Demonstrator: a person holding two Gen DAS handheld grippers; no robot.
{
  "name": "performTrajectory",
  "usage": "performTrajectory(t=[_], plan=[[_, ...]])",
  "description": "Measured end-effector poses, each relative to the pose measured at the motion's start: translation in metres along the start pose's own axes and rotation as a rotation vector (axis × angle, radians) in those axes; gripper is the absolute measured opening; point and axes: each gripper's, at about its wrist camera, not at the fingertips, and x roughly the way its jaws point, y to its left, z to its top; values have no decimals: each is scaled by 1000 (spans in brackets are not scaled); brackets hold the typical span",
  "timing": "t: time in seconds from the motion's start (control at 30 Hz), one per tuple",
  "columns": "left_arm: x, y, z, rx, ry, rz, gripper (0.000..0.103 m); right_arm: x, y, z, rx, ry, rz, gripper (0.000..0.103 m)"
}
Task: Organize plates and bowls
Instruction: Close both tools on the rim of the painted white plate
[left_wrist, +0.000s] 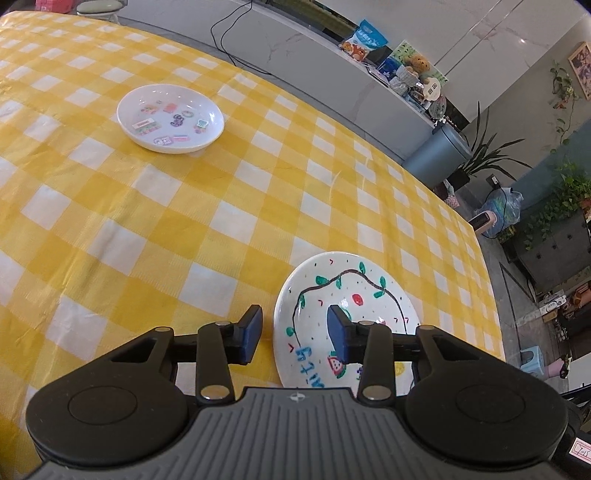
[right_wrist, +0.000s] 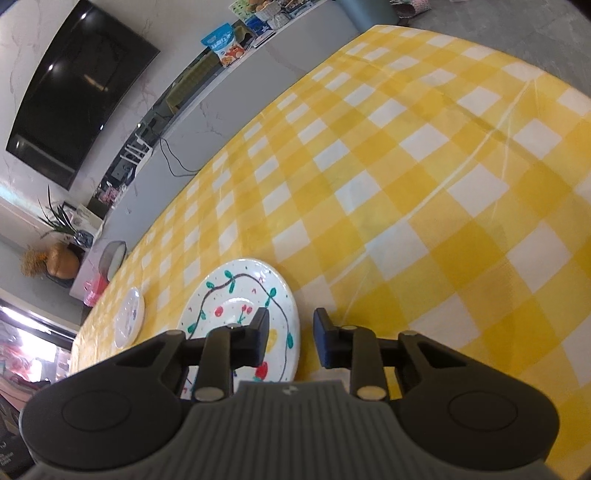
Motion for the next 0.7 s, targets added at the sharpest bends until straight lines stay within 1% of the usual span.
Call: performTrajectory(t=[0.07,0.13,0.2,0.23,0.37,0.4,0.47,0.7], plan=[[1,-1,0,3,-4,-3,41,1,1,-1,-7,0,-1,23],[2,-1,0,8,-6,-3,39,4,2,-2,-5,13,3,15],[3,-1,1,10,-3,-7,38,3,0,-2,8,11,8,15],[3,-1,1,7,0,-10,34,4,-1,-2,18,12,12,15],[3,-1,0,9,-3,-3,30,3,-4,-2,46,13,16,12],[3,-2,0,12,-4,1,28,3,-4,-2,49,12,12,10],[3,-1,0,12,-6,10,22,3,-4,-2,52,11,9,9],[-1,1,3,-7,-15,-7,20,0,-4,-1,65,7,24,5]])
